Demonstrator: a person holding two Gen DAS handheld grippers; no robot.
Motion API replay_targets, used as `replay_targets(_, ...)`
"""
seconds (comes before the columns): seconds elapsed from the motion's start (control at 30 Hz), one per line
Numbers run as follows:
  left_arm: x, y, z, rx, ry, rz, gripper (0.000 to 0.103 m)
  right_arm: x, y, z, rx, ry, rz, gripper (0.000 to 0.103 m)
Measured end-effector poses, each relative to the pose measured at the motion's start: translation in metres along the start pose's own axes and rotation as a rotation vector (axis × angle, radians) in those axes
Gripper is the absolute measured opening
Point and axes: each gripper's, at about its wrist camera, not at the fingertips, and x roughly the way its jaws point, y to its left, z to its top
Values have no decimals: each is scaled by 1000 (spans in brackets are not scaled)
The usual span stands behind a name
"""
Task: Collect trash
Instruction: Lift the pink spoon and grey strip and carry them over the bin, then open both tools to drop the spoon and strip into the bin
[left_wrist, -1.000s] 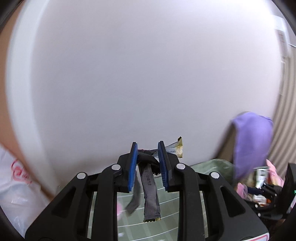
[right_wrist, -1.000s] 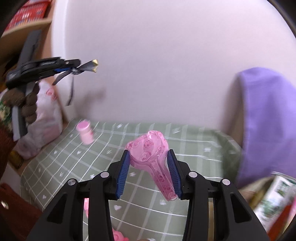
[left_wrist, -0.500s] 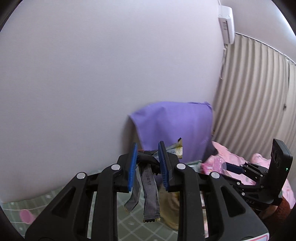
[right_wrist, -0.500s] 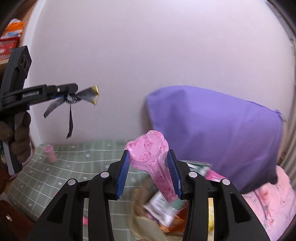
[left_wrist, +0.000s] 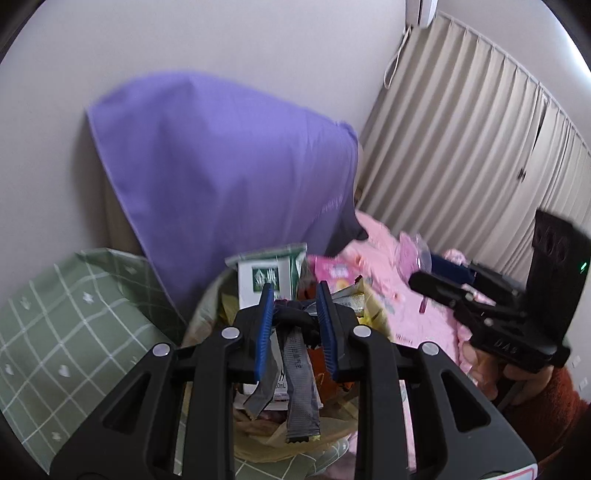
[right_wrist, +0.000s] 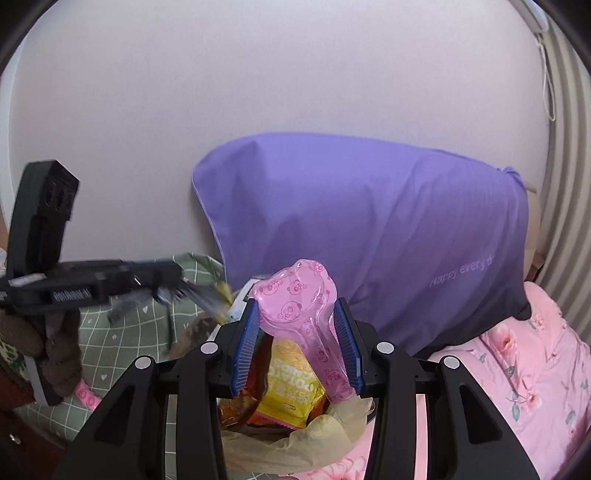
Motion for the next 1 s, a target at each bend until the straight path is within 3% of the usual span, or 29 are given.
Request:
replay_targets(0.1, 46, 2, -12, -1, 89, 60, 22, 30, -10, -6, -9, 51, 54, 40)
replay_targets(0.2, 68, 13, -17, -42, 139, 98, 19, 56, -13, -11, -36, 107, 108, 40)
replay_targets(0.33, 79, 16, -17, -55, 145, 119, 18, 89, -18, -15, -103, 172, 177, 40)
replay_targets(0.47, 78, 21, -17, -93, 125, 122, 18, 98, -19, -15, -157, 180, 230, 40)
replay_targets(0.67, 67, 29, -22, -146, 117, 117, 18, 104, -13, -20, -197, 188, 236, 40)
replay_targets(0.9, 12, 33, -26, -176, 38, 126, 50, 103, -15, -25, -132, 210, 229, 42)
replay_targets(1.0, -21, 35, -40, -217, 2, 157, 57, 98, -11, -29, -127, 213, 186, 56)
